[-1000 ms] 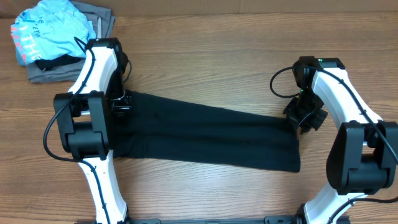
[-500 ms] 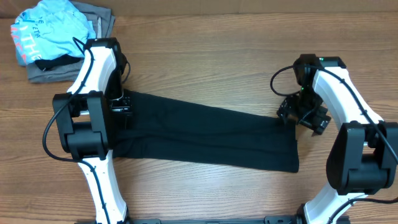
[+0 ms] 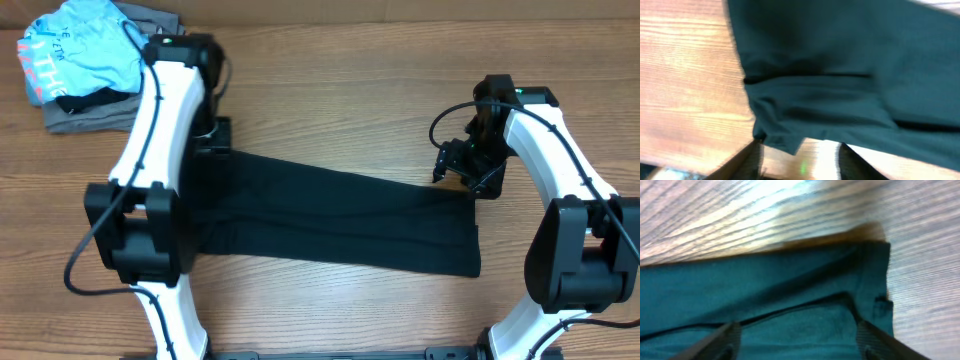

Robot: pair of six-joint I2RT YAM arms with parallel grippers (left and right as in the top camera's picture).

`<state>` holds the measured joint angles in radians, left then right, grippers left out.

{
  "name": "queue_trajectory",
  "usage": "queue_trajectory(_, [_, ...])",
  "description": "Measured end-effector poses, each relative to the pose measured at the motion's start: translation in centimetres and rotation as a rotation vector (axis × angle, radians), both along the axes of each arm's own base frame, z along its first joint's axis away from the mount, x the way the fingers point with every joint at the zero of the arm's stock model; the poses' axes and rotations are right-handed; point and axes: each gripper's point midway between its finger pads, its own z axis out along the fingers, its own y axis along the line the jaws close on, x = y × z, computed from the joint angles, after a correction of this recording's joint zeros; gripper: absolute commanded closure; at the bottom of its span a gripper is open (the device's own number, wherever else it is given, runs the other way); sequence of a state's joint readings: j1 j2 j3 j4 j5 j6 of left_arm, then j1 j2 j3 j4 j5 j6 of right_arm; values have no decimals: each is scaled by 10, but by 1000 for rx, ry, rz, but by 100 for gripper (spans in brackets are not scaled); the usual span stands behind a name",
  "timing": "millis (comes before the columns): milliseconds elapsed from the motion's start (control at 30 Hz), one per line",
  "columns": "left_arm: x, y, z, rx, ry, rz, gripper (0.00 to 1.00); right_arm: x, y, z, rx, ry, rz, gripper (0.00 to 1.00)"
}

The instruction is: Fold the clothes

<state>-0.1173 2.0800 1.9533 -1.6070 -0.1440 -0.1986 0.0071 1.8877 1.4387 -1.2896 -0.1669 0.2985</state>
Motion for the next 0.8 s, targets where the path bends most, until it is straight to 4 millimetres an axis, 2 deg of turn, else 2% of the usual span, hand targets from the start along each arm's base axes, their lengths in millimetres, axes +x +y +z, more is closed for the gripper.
queue_trajectory(33, [1,-7,3,-4,-17,-21,95,-1,1,-1,5,1,4,47])
queue_trajectory(100, [5,-21,4,-16,-40,-58,96,-4,2,-5,15,9,13,62])
queue_trajectory(200, [6,-28,-1,-29,-42,-72,96,-11,4,-12,27,31,4,87])
queue_trajectory(267, [3,-29,-6,-33,-21,-70,96,-15,6,-17,39,39,2,96])
queue_trajectory(467, [-5,-21,-37,-39,30,-44,96,-24,12,-38,70,48,-2,96])
queue_trajectory(600, [-20,-7,-57,-43,99,-4,96,-37,13,-53,73,77,-30,96])
queue_trajectory(800, [-31,7,-91,-81,120,59,96,-47,15,-69,81,86,-56,96])
